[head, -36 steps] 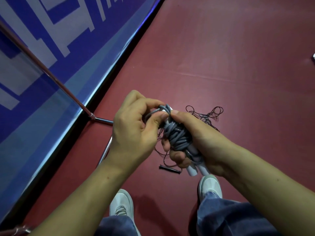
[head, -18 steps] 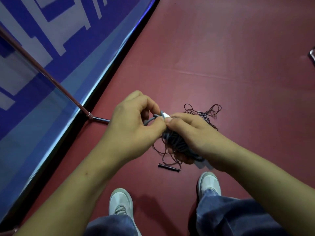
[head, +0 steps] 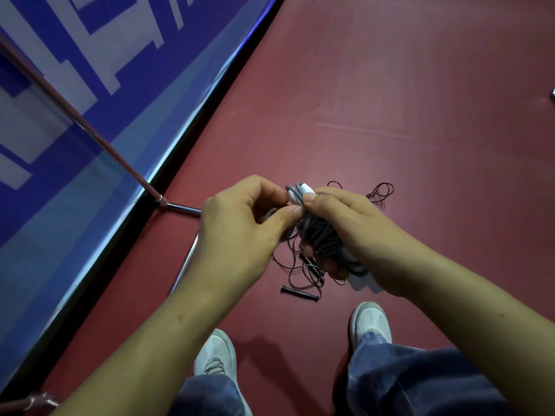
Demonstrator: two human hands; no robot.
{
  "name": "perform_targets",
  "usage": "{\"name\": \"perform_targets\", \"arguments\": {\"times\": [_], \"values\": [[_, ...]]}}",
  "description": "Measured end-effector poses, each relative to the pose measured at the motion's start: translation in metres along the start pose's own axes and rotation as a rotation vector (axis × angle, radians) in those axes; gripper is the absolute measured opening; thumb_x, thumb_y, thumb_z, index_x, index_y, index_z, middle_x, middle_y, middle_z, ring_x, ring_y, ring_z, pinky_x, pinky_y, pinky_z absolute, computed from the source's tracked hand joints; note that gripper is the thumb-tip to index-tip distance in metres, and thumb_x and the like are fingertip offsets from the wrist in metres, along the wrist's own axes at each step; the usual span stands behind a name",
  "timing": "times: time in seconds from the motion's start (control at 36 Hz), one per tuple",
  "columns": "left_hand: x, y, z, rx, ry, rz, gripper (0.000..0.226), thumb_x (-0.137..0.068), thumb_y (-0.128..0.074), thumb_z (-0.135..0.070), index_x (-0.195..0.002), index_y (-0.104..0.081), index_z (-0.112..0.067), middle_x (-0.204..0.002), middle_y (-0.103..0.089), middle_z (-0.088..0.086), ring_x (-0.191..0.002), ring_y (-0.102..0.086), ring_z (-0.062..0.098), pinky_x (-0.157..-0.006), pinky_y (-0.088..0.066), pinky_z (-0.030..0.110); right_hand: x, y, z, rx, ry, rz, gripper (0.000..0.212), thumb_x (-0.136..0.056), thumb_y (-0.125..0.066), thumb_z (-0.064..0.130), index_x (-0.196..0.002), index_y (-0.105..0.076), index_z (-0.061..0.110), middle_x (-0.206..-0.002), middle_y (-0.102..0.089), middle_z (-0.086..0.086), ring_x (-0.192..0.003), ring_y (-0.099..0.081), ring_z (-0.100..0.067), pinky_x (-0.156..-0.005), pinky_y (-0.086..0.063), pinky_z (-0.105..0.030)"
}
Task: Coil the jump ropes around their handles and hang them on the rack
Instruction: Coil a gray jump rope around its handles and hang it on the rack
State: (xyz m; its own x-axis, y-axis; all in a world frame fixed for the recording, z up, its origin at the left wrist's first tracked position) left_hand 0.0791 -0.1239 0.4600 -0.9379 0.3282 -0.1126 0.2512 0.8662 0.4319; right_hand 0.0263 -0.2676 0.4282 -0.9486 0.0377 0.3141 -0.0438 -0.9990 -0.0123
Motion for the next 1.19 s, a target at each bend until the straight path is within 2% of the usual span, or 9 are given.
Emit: {"name": "perform_targets", "arguments": {"times": [0.08,0.25,0.36,0.53,0.64,0.78,0.92,1.06,1.19], "values": [[0.006,-0.003,-0.009,-0.089,-0.188,-0.045,0.005,-0.091,-0.076,-0.019,-0.095,-0.073,-0.020,-0.084,-0.072,-0.009,-0.078,-0.070,0.012,-0.072,-0.057,0.034,0.000,0.002,-0.001,-0.117,-0.036,0.011,0.027,-0.106,-0.047,0.036,-0.097,-0.060,0.014,-0.072,-0.059,-0.018,-0.050,-0.044,-0.024,-0.052,-0.030,-0.032],[0.019,-0.017,-0.026,-0.152,-0.334,-0.072,0.017,-0.097,-0.060,-0.003,-0.112,-0.068,-0.005,-0.105,-0.057,0.006,-0.085,-0.059,-0.012,-0.071,-0.043,0.003,-0.002,0.001,-0.005,-0.313,-0.127,0.095,0.044,-0.103,-0.047,0.049,-0.109,-0.057,0.007,-0.075,-0.054,-0.014,-0.048,-0.041,-0.020,-0.049,-0.029,-0.026],[0.011,-0.009,-0.016,0.031,-0.174,-0.077,0.024,-0.097,-0.065,-0.011,-0.119,-0.073,-0.019,-0.110,-0.065,-0.003,-0.091,-0.068,0.006,-0.080,-0.053,0.014,-0.001,0.007,-0.004,-0.309,-0.133,0.077,0.042,-0.103,-0.047,0.051,-0.101,-0.051,0.009,-0.072,-0.056,-0.012,-0.045,-0.041,-0.018,-0.048,-0.029,-0.025],[0.005,0.001,-0.008,0.283,0.035,-0.163,0.038,-0.085,-0.077,0.000,-0.118,-0.073,-0.018,-0.095,-0.078,-0.008,-0.092,-0.073,0.001,-0.084,-0.058,0.018,0.001,0.009,0.002,-0.184,-0.036,0.009,0.029,-0.105,-0.046,0.038,-0.098,-0.056,0.012,-0.075,-0.058,-0.020,-0.047,-0.042,-0.022,-0.048,-0.031,-0.029],[0.005,0.000,-0.012,0.310,0.017,-0.180,0.037,-0.081,-0.080,0.004,-0.111,-0.073,-0.016,-0.091,-0.078,-0.007,-0.087,-0.075,0.004,-0.080,-0.059,0.018,0.003,0.006,0.003,-0.158,-0.008,-0.012,0.035,-0.106,-0.047,0.034,-0.103,-0.050,-0.001,-0.072,-0.058,-0.019,-0.047,-0.043,-0.022,-0.047,-0.030,-0.029],[0.005,-0.001,-0.011,0.360,0.022,-0.184,0.033,-0.079,-0.081,0.007,-0.103,-0.073,-0.014,-0.087,-0.078,-0.003,-0.083,-0.075,0.009,-0.075,-0.059,0.019,0.003,0.002,0.003,-0.127,-0.008,-0.009,0.028,-0.105,-0.048,0.035,-0.096,-0.058,0.010,-0.070,-0.058,-0.019,-0.046,-0.044,-0.022,-0.048,-0.030,-0.029],[0.001,-0.001,-0.008,0.377,0.031,-0.164,0.025,-0.078,-0.081,0.006,-0.095,-0.073,-0.011,-0.084,-0.077,0.000,-0.078,-0.074,0.009,-0.071,-0.057,0.018,0.003,0.001,0.000,-0.119,-0.047,0.026,0.034,-0.104,-0.051,0.038,-0.103,-0.055,0.004,-0.069,-0.058,-0.018,-0.045,-0.044,-0.022,-0.051,-0.030,-0.030],[-0.007,0.000,-0.011,0.228,-0.074,-0.077,0.030,-0.074,-0.085,0.002,-0.095,-0.075,-0.017,-0.089,-0.069,0.008,-0.077,-0.070,0.022,-0.071,-0.060,0.027,0.005,0.005,0.004,-0.072,-0.059,0.086,0.037,-0.103,-0.052,0.038,-0.107,-0.053,0.000,-0.072,-0.058,-0.018,-0.048,-0.043,-0.021,-0.050,-0.029,-0.031],[-0.010,0.001,-0.019,0.077,-0.203,-0.011,0.030,-0.071,-0.088,0.002,-0.090,-0.074,-0.016,-0.096,-0.062,0.002,-0.072,-0.072,0.020,-0.065,-0.059,0.023,0.006,0.008,0.004,-0.070,-0.082,0.148,0.036,-0.104,-0.051,0.037,-0.105,-0.052,0.001,-0.073,-0.057,-0.019,-0.049,-0.041,-0.021,-0.051,-0.027,-0.031]]}}
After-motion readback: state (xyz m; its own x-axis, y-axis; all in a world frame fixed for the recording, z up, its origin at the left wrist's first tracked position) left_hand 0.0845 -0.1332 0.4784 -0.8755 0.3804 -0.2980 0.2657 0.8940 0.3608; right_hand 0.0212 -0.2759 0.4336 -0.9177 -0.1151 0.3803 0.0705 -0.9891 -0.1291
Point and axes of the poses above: each hand's wrist, its own x-axis away from the middle knuckle, its own y-axis out of the back of the hand, z = x × y, the point moved 6 cm from there along -x, towards the middle knuckle
